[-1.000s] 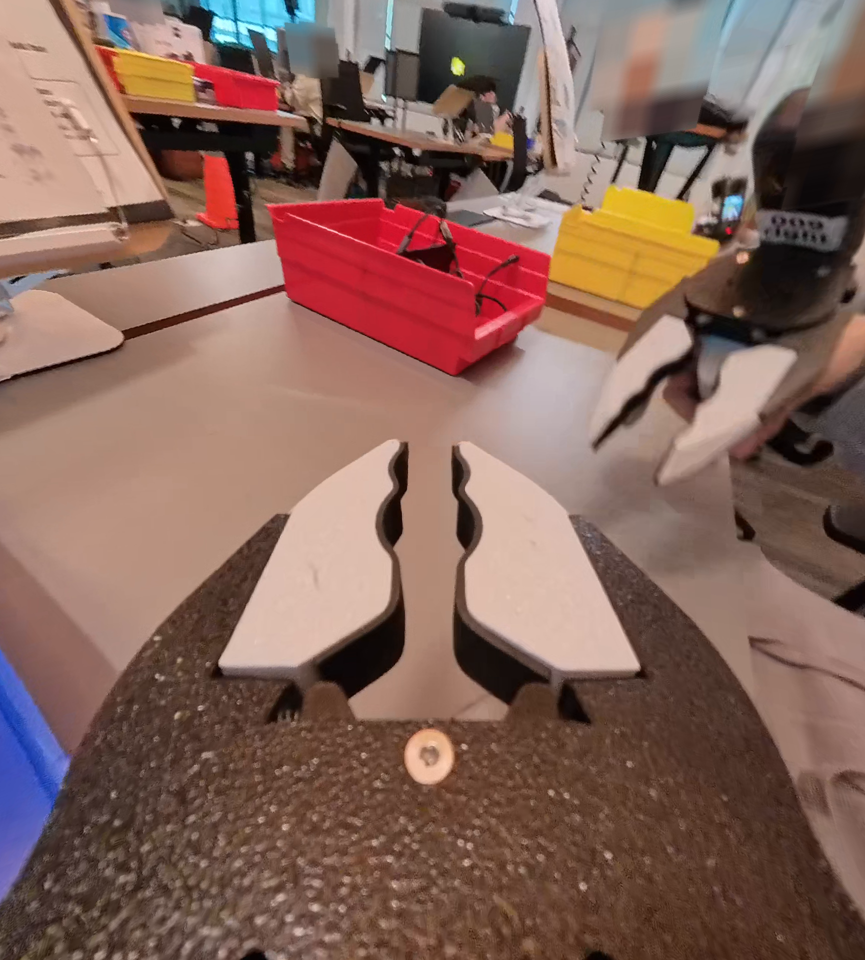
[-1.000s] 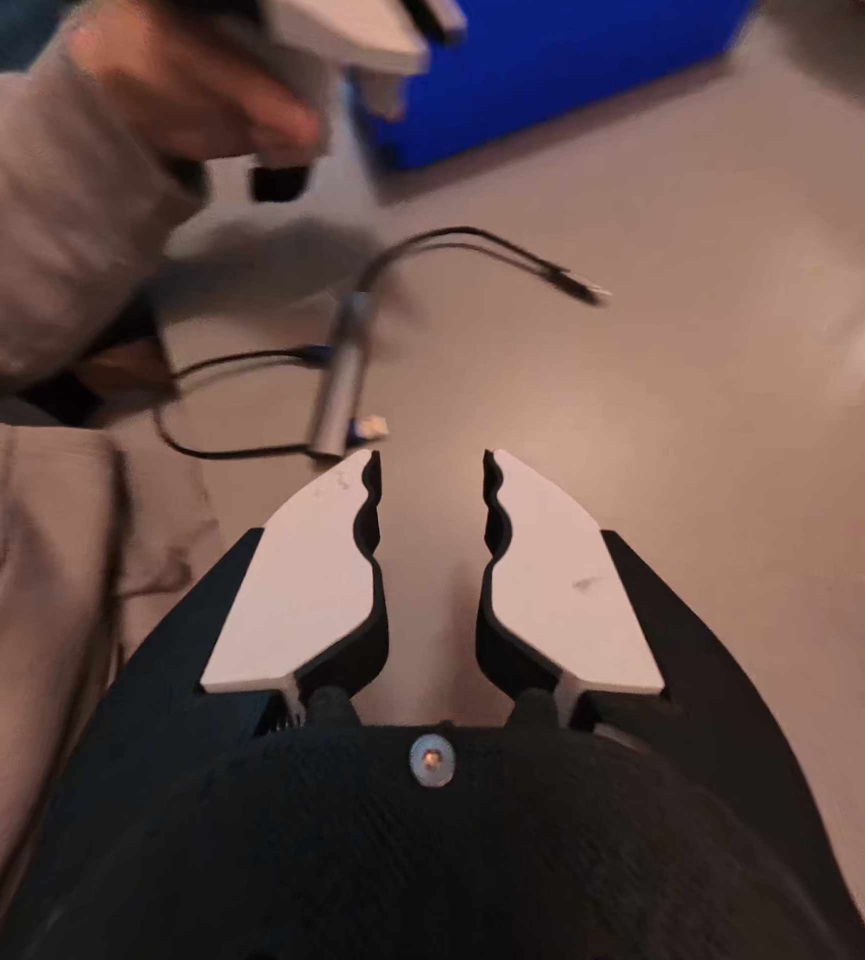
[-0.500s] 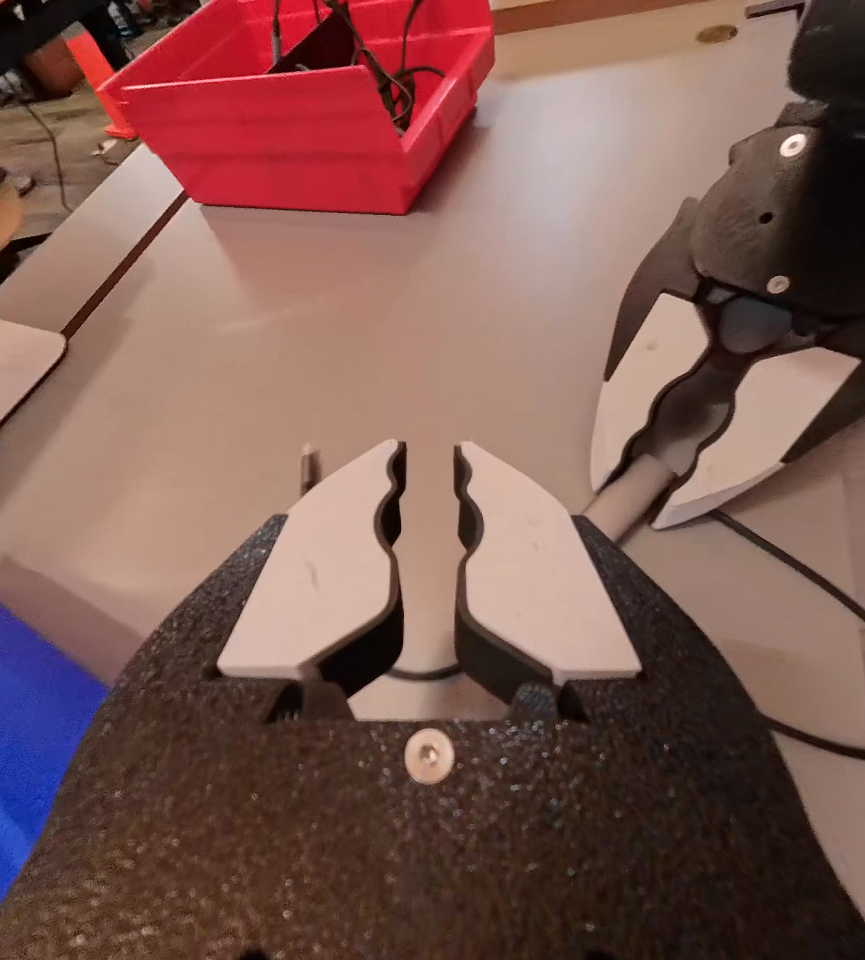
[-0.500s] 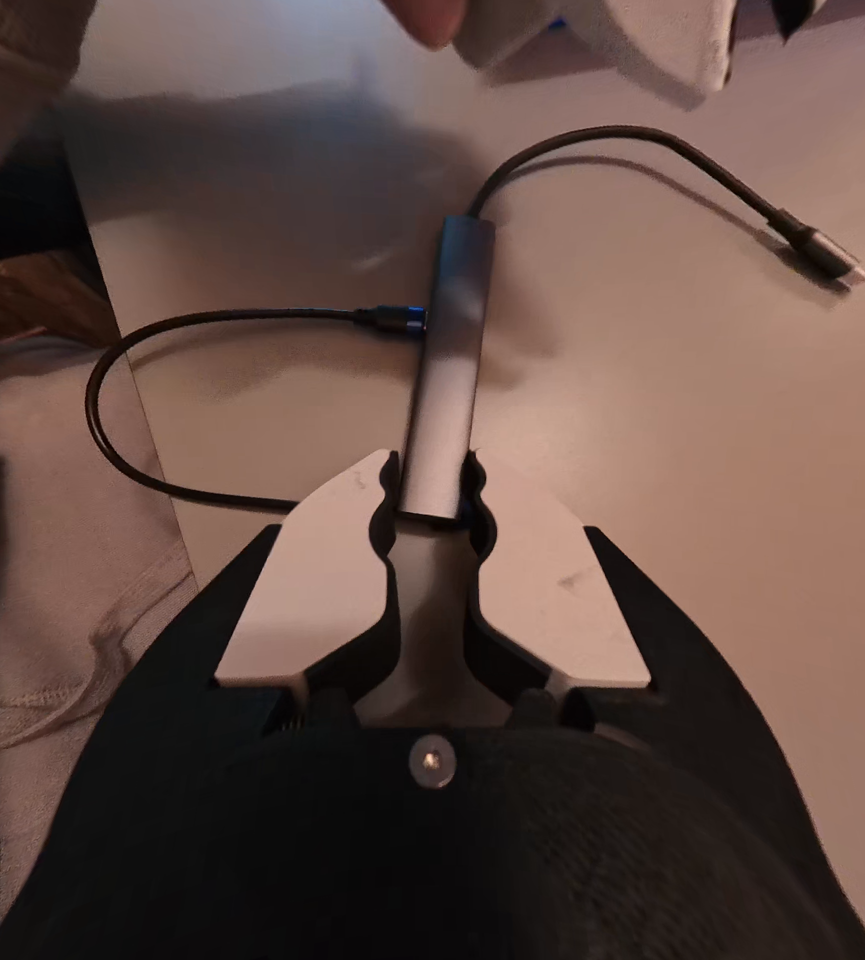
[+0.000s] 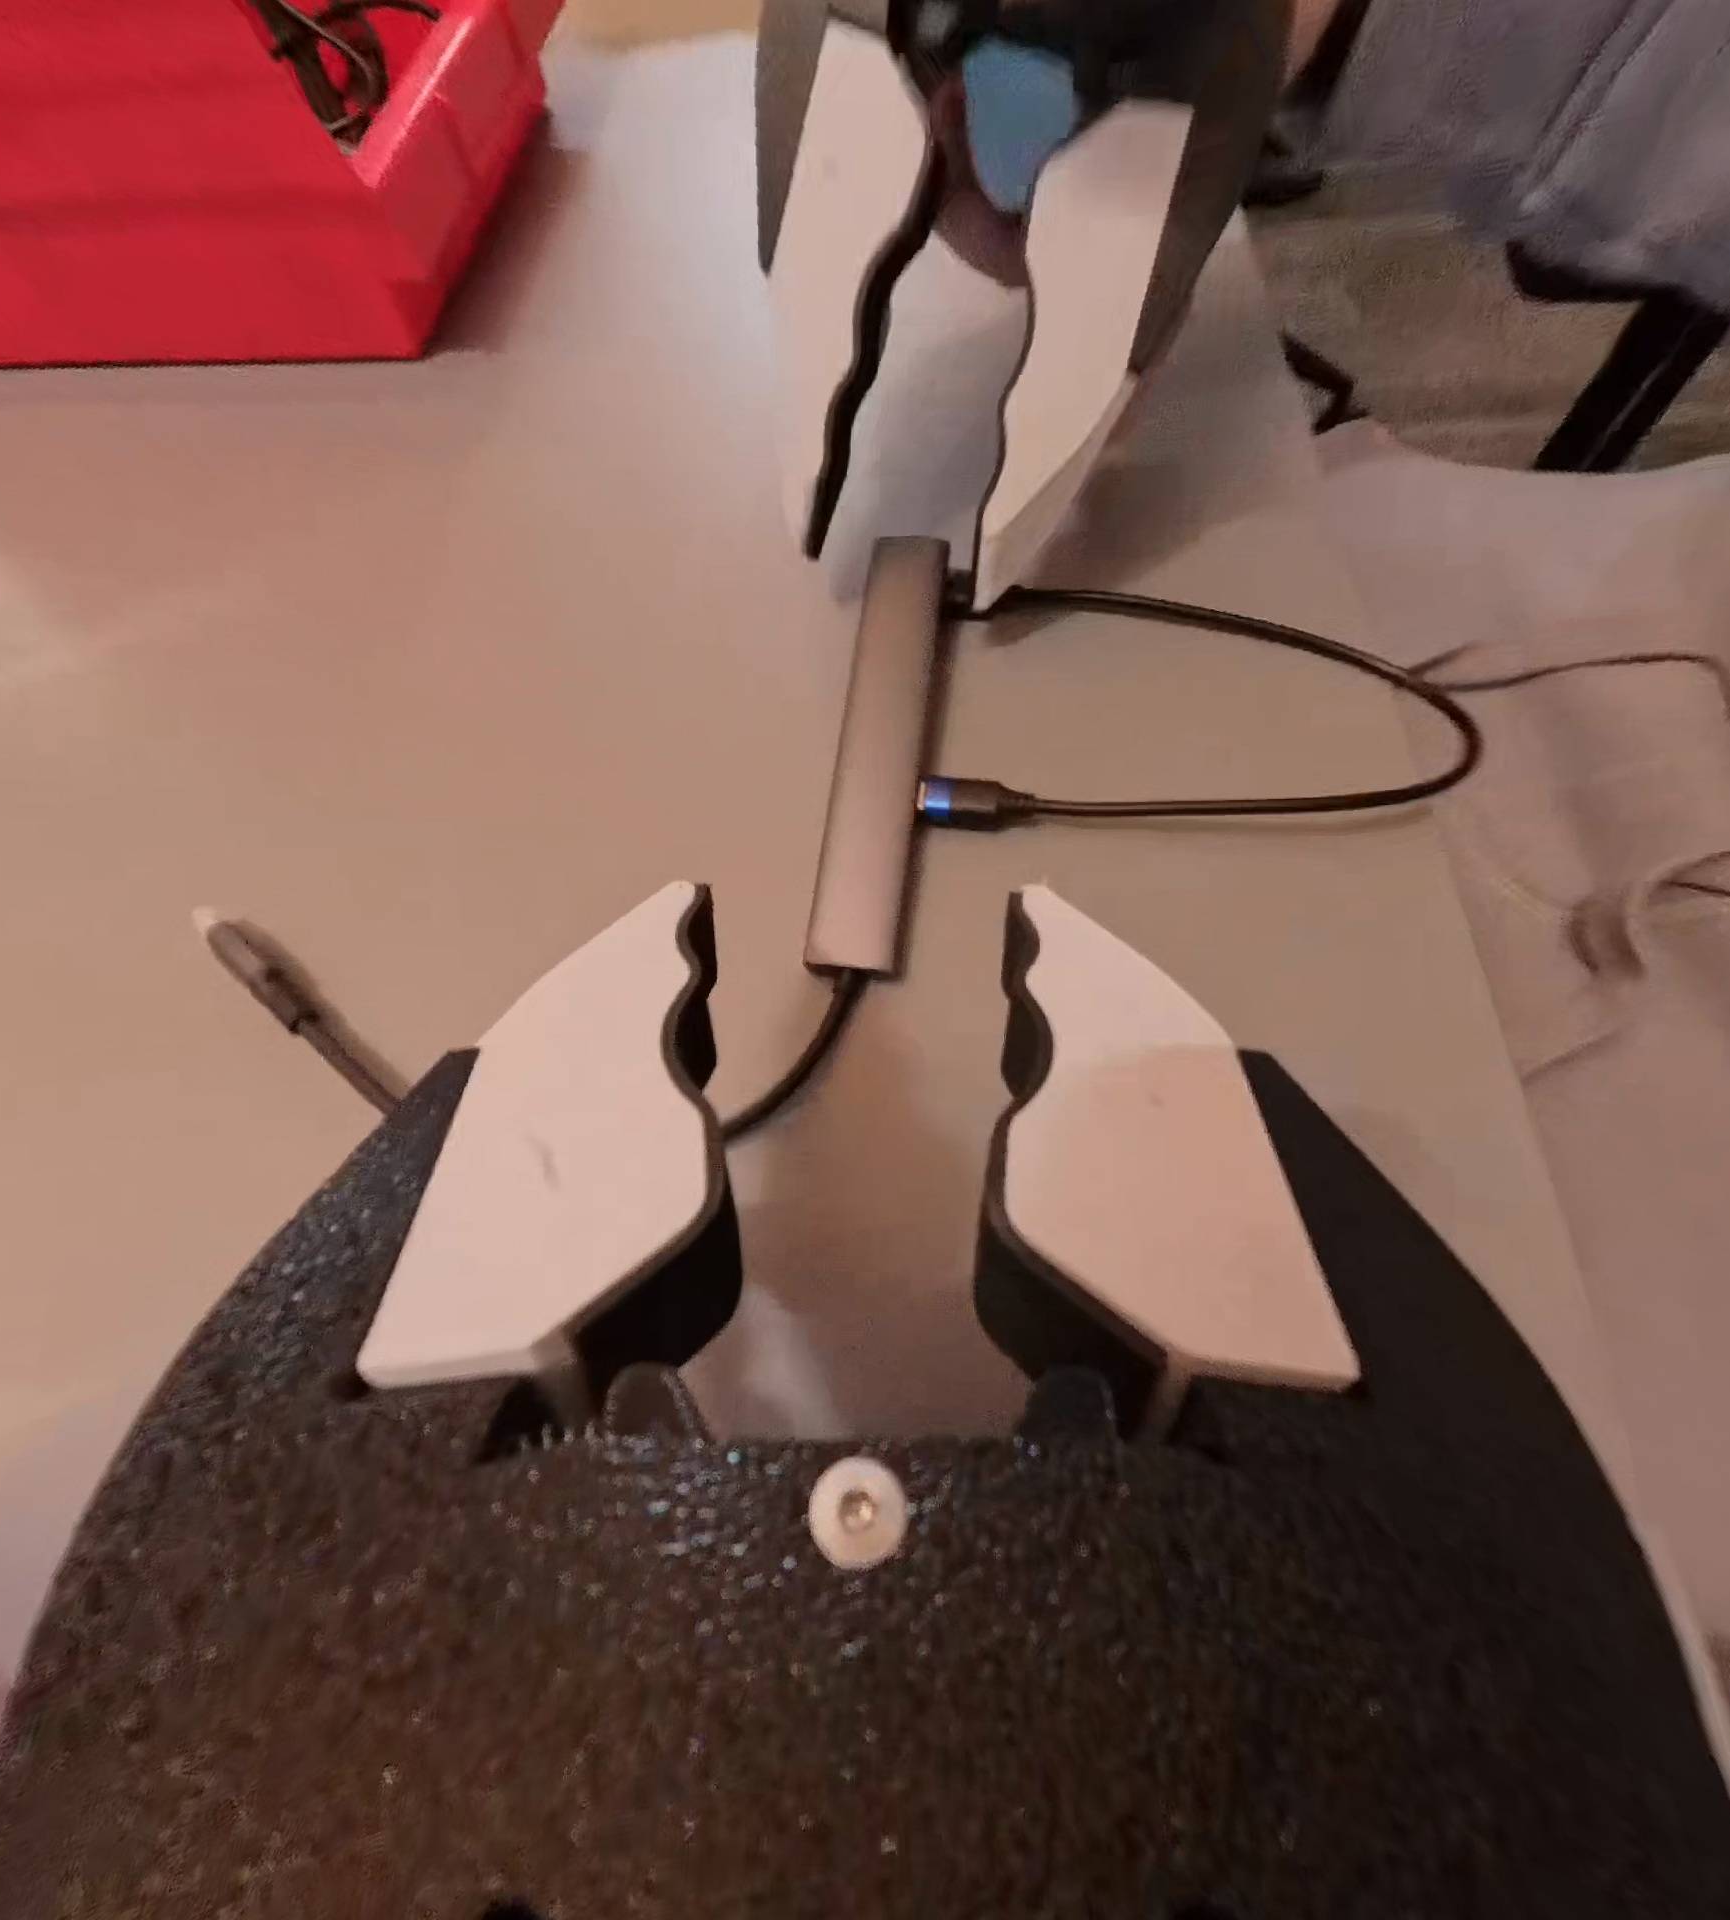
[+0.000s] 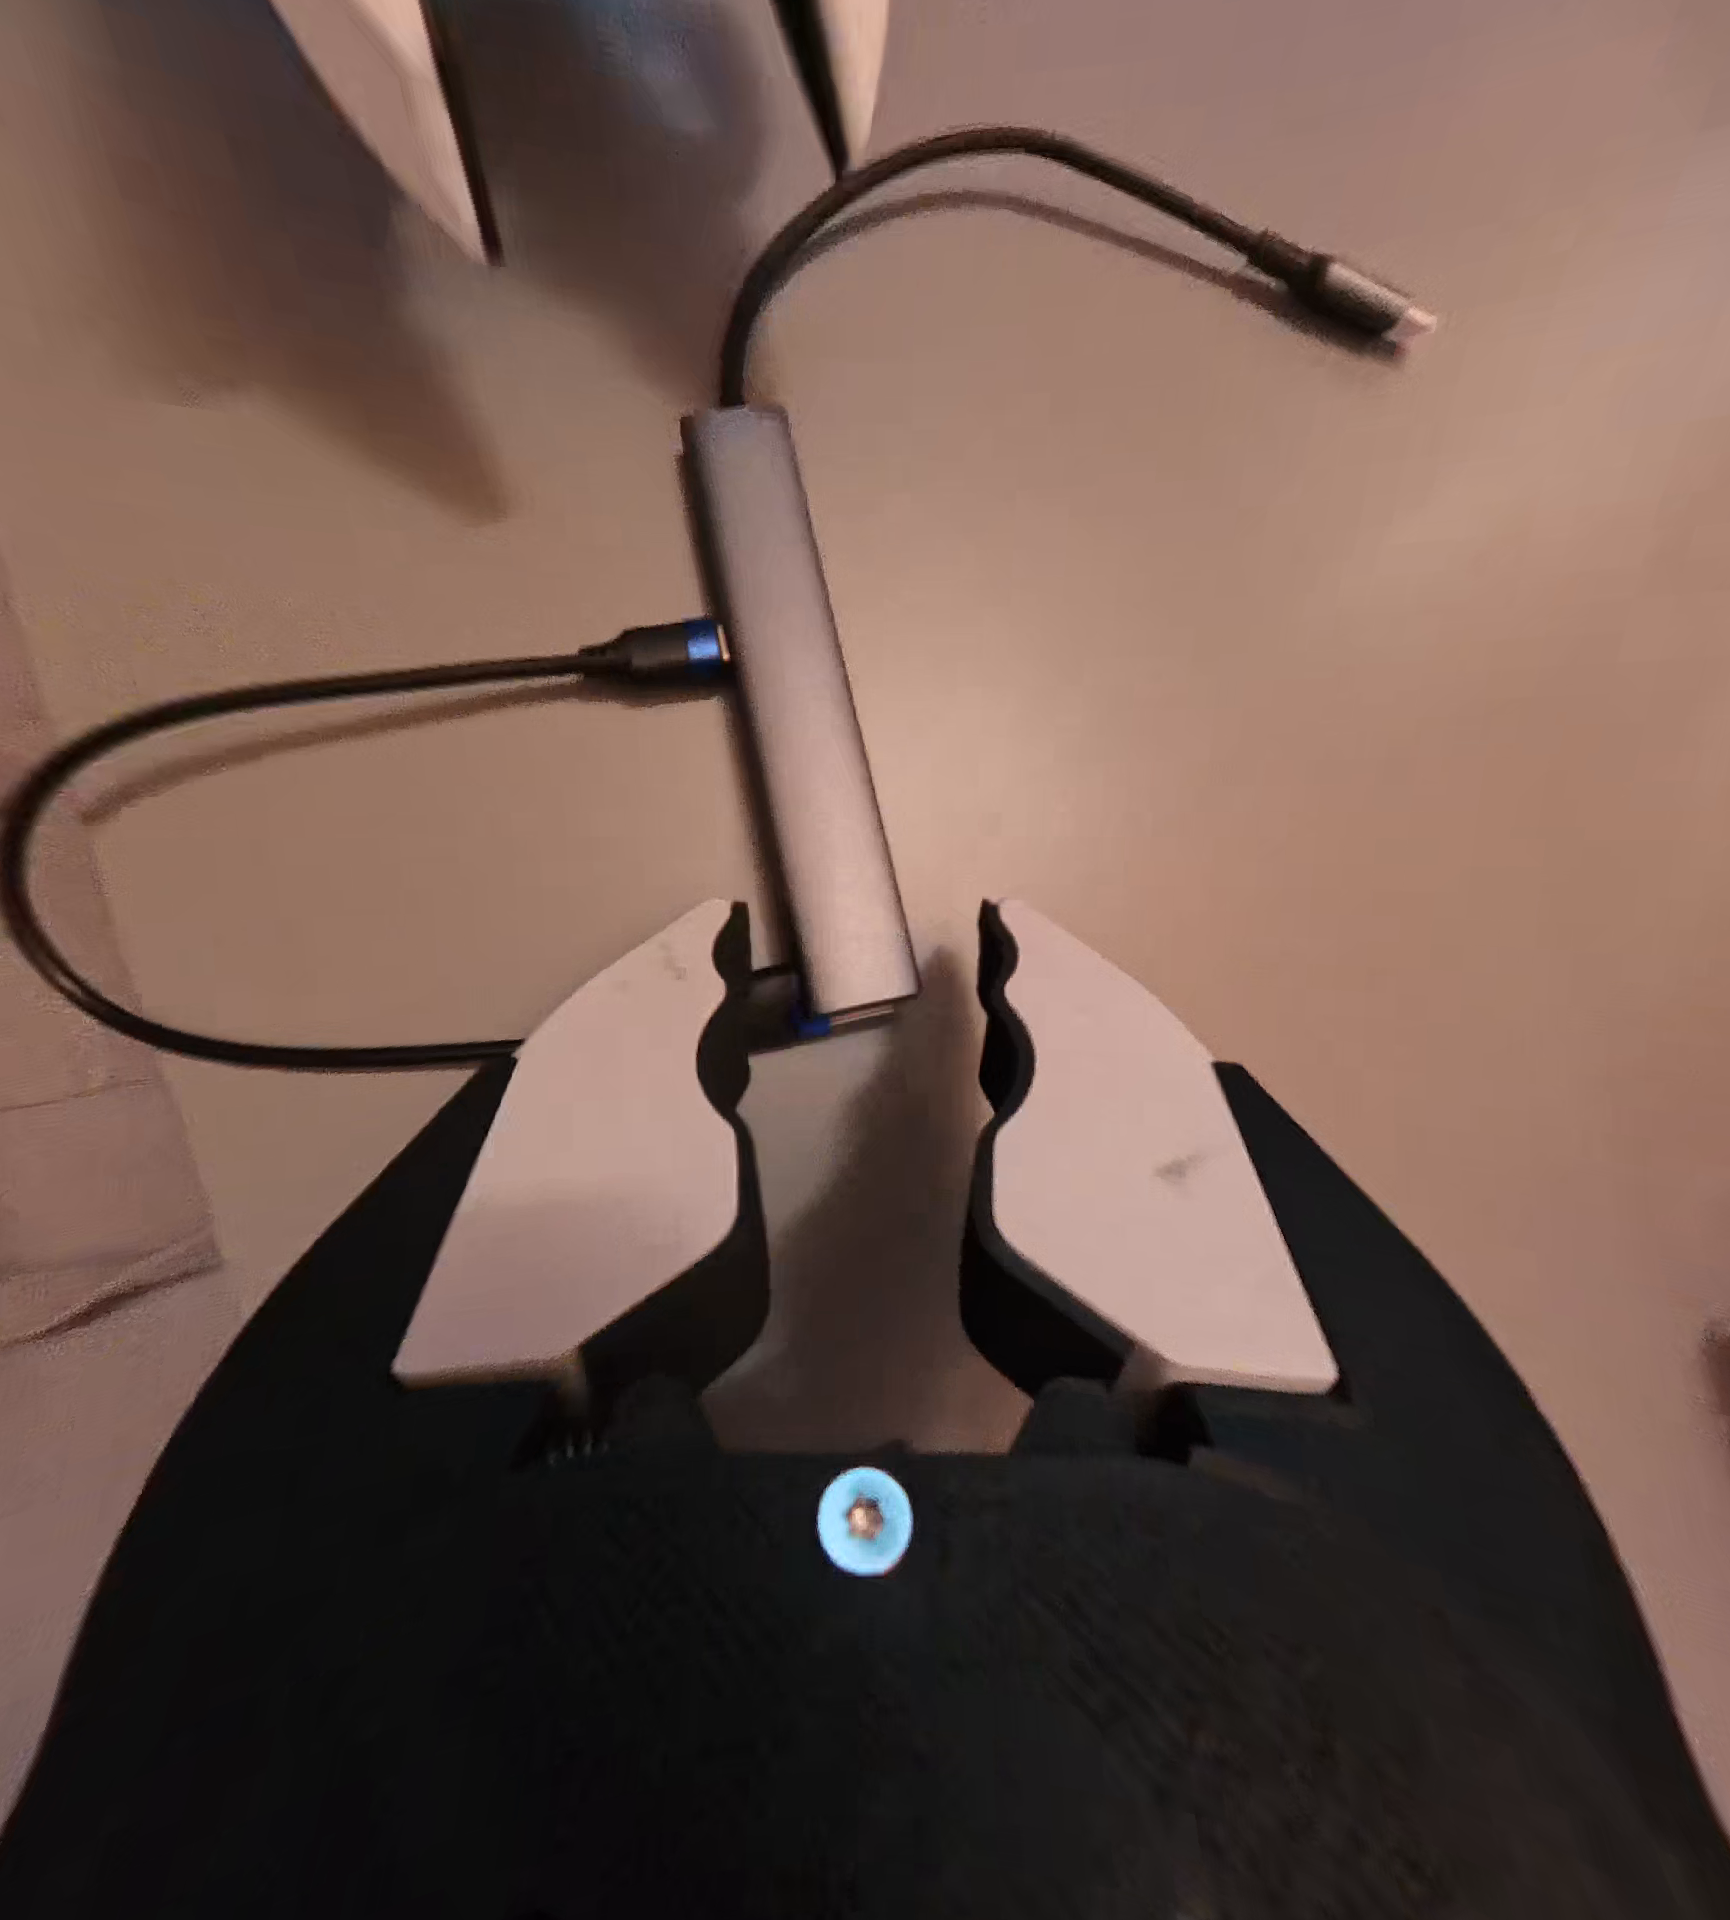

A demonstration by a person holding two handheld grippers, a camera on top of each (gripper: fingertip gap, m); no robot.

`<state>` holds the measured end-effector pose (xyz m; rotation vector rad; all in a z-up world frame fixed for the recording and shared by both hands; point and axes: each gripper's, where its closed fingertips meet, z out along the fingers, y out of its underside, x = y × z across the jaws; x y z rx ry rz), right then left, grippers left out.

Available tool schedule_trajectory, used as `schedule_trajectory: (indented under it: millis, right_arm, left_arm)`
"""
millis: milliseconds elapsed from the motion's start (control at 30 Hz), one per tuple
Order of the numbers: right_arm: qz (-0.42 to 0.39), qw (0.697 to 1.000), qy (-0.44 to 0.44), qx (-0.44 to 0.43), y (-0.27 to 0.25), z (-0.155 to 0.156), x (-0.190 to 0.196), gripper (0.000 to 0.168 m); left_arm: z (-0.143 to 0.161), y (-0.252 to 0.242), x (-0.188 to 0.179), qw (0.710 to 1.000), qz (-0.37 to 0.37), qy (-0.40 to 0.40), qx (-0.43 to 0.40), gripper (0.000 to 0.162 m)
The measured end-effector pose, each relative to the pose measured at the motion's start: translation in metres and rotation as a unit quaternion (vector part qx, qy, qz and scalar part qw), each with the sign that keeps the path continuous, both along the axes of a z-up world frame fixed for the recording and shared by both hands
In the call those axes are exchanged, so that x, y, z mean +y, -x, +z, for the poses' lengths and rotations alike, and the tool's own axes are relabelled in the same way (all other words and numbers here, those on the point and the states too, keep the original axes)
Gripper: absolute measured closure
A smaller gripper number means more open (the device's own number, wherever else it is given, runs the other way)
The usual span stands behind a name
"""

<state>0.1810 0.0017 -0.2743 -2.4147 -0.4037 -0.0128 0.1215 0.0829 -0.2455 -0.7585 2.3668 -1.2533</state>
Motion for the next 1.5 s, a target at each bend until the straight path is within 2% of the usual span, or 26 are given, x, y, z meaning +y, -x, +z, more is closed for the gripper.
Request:
schedule_trajectory:
  millis: [33, 100, 200, 300, 433, 500, 567, 633, 767, 800, 867, 1000, 1033, 1067, 1167, 1300, 1333, 1367, 1433, 1500]
  right_arm:
    - [-0.003, 1.000, -0.016, 0.010, -0.003, 0.008, -0.001, 0.126]
    - [-0.011, 0.999, -0.052, 0.004, -0.009, 0.022, -0.006, 0.123]
    - [-0.038, 0.997, -0.066, -0.009, -0.017, 0.028, -0.019, 0.122]
    - [-0.051, 0.996, -0.067, -0.025, -0.013, 0.021, -0.034, 0.122]
    - [-0.084, 0.989, -0.124, 0.004, -0.010, 0.024, -0.034, 0.122]
    - [-0.122, 0.979, -0.163, 0.031, -0.019, 0.033, -0.031, 0.123]
    - [-0.153, 0.968, -0.196, 0.035, -0.028, 0.046, -0.028, 0.122]
    - [-0.180, 0.955, -0.234, 0.029, -0.033, 0.061, -0.023, 0.122]
    - [-0.219, 0.927, -0.304, 0.033, -0.035, 0.088, -0.004, 0.122]
    - [-0.221, 0.917, -0.324, 0.067, -0.033, 0.093, 0.003, 0.121]
    - [-0.210, 0.885, -0.369, 0.194, -0.023, 0.108, 0.015, 0.114]
    - [-0.213, 0.751, -0.473, 0.410, -0.027, 0.145, 0.017, 0.133]
    - [-0.211, 0.732, -0.478, 0.437, -0.027, 0.149, 0.017, 0.144]
    - [-0.214, 0.725, -0.477, 0.448, -0.028, 0.149, 0.018, 0.154]
    - [-0.211, 0.726, -0.460, 0.467, -0.024, 0.152, 0.019, 0.156]
    - [-0.168, 0.695, -0.425, 0.555, -0.020, 0.163, 0.011, 0.157]
    - [-0.161, 0.689, -0.422, 0.567, -0.021, 0.165, 0.008, 0.157]
    - [-0.166, 0.670, -0.421, 0.588, -0.025, 0.166, 0.005, 0.158]
    - [-0.187, 0.636, -0.412, 0.626, -0.030, 0.163, 0.004, 0.159]
    - [-0.208, 0.618, -0.406, 0.640, -0.034, 0.157, 0.006, 0.159]
  left_arm:
    - [-0.003, -0.004, -0.004, 1.000, 0.001, -0.011, -0.006, 0.110]
    - [-0.013, -0.008, -0.015, 1.000, -0.007, -0.018, 0.014, 0.113]
    - [-0.039, -0.013, -0.009, 0.995, 0.017, -0.078, 0.058, 0.120]
    - [-0.042, -0.019, -0.009, 0.993, 0.050, -0.062, 0.091, 0.138]
    - [-0.042, -0.024, -0.011, 0.993, 0.051, -0.066, 0.084, 0.140]
    - [-0.039, -0.032, -0.009, 0.992, 0.079, -0.068, 0.070, 0.140]
    - [-0.025, -0.040, -0.011, 0.993, 0.107, -0.033, 0.044, 0.140]
    - [0.003, -0.047, -0.015, 0.992, 0.126, 0.018, 0.005, 0.140]
    - [0.053, -0.048, -0.015, 0.985, 0.155, 0.003, -0.077, 0.140]
    - [0.062, -0.047, -0.017, 0.982, 0.159, -0.009, -0.100, 0.140]
    - [0.076, -0.048, -0.019, 0.975, 0.171, -0.027, -0.140, 0.140]
    - [0.083, -0.046, -0.025, 0.970, 0.158, -0.049, -0.180, 0.140]
    - [0.084, -0.046, -0.026, 0.968, 0.156, -0.049, -0.189, 0.140]
    - [0.086, -0.047, -0.027, 0.966, 0.158, -0.043, -0.200, 0.140]
    - [0.087, -0.047, -0.026, 0.963, 0.153, -0.044, -0.218, 0.140]
    - [0.104, -0.034, -0.040, 0.951, 0.080, 0.031, -0.298, 0.143]
    - [0.110, -0.031, -0.041, 0.944, 0.072, 0.051, -0.317, 0.133]
    - [0.116, -0.030, -0.039, 0.935, 0.075, 0.066, -0.339, 0.126]
    - [0.121, -0.028, -0.039, 0.924, 0.075, 0.073, -0.367, 0.121]
    - [0.112, -0.027, -0.047, 0.930, 0.052, 0.047, -0.360, 0.113]
